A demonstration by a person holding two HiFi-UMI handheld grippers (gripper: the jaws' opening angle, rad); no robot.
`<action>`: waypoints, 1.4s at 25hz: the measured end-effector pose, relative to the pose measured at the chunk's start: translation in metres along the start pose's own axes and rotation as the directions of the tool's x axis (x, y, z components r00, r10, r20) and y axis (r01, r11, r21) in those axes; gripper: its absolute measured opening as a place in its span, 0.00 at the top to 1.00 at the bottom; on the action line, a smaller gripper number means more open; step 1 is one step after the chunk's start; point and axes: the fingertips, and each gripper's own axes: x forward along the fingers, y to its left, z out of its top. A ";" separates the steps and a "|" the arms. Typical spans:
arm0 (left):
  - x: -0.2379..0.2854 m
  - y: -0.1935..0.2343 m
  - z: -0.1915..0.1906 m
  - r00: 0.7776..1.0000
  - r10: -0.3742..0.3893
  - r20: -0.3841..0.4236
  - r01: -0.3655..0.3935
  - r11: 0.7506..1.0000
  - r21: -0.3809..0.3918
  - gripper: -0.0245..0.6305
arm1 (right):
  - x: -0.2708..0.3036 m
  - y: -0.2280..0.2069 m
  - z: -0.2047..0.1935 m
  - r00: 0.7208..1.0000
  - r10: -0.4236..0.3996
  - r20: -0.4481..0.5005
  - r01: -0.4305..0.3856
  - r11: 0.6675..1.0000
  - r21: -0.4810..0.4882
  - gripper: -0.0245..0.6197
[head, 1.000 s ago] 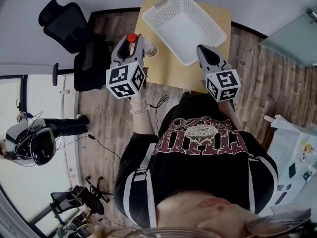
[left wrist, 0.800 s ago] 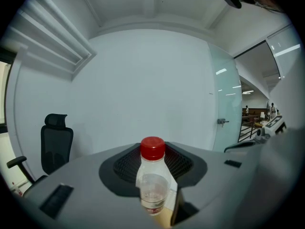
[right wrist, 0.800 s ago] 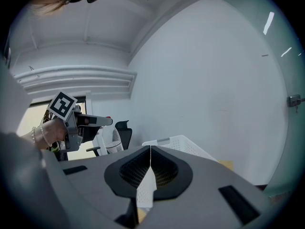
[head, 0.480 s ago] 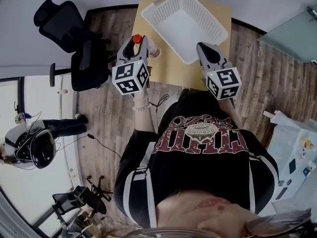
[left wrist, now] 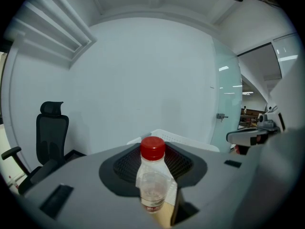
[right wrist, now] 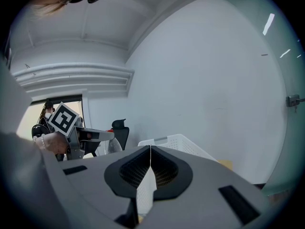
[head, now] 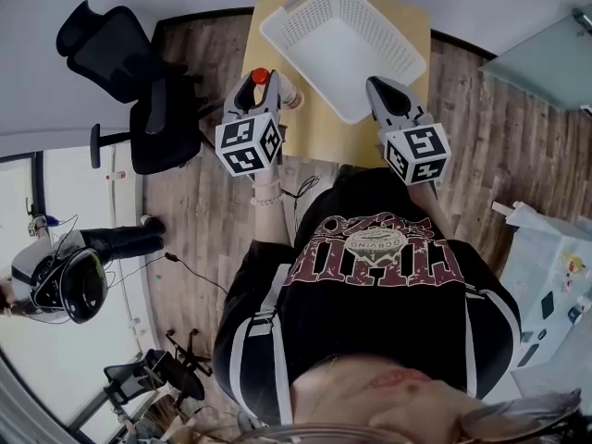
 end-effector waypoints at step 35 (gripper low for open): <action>0.060 0.016 -0.107 0.992 -0.021 -0.124 0.017 0.999 -0.037 0.66 | 0.021 -0.029 -0.009 0.997 -0.071 -0.038 0.072 0.997 0.010 0.93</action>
